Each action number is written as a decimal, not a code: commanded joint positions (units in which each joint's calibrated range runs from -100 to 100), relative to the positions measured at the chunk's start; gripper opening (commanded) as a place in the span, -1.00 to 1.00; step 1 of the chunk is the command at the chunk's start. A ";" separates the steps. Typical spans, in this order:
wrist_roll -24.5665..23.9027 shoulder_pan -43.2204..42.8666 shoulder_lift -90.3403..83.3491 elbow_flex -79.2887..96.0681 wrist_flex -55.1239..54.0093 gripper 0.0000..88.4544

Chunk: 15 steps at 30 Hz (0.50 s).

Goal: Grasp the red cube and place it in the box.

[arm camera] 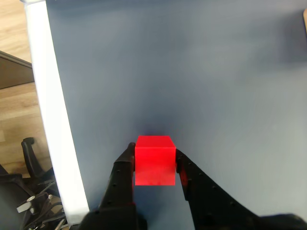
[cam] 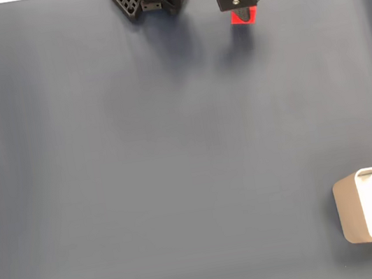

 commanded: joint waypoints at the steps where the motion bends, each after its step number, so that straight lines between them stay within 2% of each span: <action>1: -1.17 1.76 2.86 -6.09 -0.38 -0.93; 15: -2.15 9.50 18.28 -29.18 0.28 -0.93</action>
